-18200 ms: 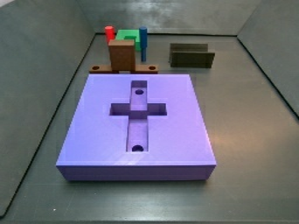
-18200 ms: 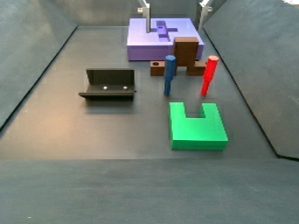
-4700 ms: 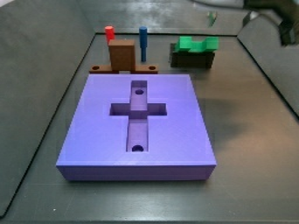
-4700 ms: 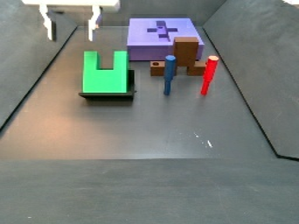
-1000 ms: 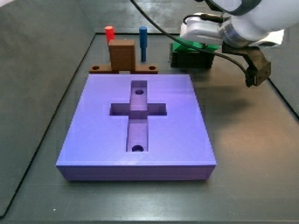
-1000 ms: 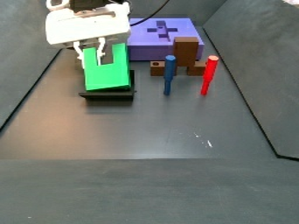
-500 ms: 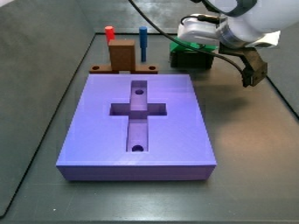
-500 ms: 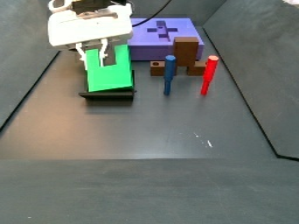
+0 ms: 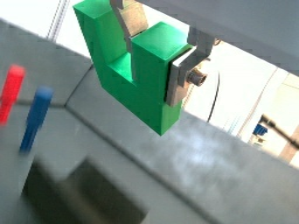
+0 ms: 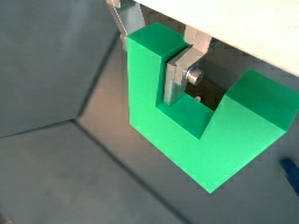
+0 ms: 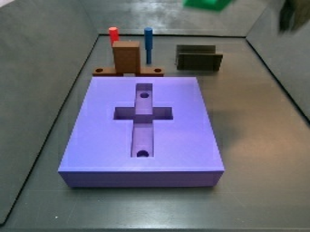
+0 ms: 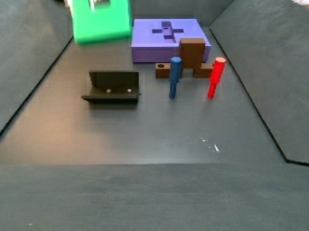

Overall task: Pick up the green object. Move up. Place the green object on the fixture. Regrasp the green object. Move to above the board. Insert the green object.
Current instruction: Move to above the board.

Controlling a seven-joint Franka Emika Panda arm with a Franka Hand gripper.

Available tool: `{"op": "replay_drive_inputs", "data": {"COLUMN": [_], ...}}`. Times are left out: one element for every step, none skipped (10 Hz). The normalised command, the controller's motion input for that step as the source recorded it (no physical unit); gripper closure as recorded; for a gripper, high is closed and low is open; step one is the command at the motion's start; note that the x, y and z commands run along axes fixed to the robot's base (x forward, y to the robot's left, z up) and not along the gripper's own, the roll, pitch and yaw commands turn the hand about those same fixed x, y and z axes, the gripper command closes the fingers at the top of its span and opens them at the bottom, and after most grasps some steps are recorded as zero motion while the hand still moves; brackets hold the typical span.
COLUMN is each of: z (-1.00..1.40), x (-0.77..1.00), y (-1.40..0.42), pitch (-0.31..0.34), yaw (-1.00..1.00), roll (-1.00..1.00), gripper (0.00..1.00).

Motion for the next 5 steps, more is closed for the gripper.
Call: {"op": "replay_drive_inputs", "data": {"z": [1.4, 1.4, 0.64, 0.4, 0.28], "x": [-0.02, -0.01, 0.02, 0.03, -1.19], "y": [-0.01, -0.03, -0.01, -0.01, -1.4], "pitch": [0.061, 0.064, 0.076, 0.082, -0.052], "yaw": [0.02, 0.03, 0.03, 0.04, 0.08], "roll": [-0.02, -0.01, -0.02, -0.01, -1.0], "gripper": [1.0, 1.0, 1.0, 1.0, 1.0]}}
